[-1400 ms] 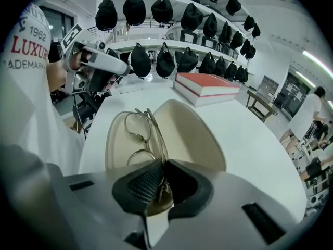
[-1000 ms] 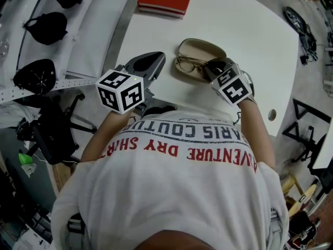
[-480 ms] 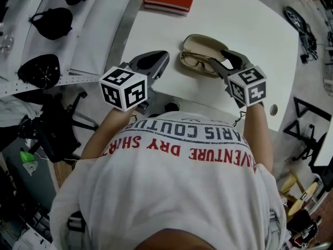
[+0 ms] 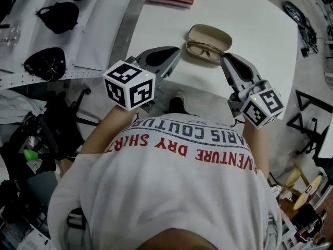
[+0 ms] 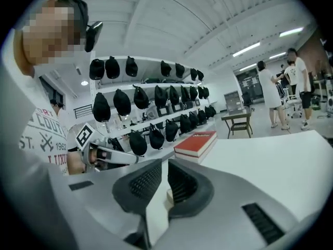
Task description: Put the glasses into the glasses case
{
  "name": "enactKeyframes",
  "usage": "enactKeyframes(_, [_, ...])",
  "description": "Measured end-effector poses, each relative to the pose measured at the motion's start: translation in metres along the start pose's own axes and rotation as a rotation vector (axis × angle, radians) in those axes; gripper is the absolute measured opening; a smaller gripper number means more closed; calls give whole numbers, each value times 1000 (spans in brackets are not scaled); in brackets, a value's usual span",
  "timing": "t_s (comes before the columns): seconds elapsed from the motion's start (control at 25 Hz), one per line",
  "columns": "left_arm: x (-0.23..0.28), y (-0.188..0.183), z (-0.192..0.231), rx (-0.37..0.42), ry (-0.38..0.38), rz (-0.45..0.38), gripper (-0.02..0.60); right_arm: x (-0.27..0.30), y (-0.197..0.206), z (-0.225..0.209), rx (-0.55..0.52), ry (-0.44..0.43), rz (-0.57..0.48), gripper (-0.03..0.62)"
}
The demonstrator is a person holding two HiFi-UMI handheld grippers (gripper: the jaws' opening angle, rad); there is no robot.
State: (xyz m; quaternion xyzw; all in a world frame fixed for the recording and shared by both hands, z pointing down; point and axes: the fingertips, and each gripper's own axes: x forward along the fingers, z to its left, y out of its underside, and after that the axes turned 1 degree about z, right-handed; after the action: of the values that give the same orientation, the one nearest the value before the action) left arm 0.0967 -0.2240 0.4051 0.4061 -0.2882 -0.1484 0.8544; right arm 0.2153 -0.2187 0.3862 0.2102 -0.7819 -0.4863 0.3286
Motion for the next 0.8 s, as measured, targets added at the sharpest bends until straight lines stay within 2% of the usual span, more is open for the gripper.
enactKeyframes(0.16, [-10,-1,-22,30,49,-12,29,-20,-10,25,-31,2,-67,29])
enactKeyframes(0.32, [-21,-2,-40,52,85,-32,29,-34,-13,43,4,-12,-121,25])
enactKeyframes(0.8, [-45,4,-63,94,134,-41,29,-42,-5,83,-56,-22,-121,23])
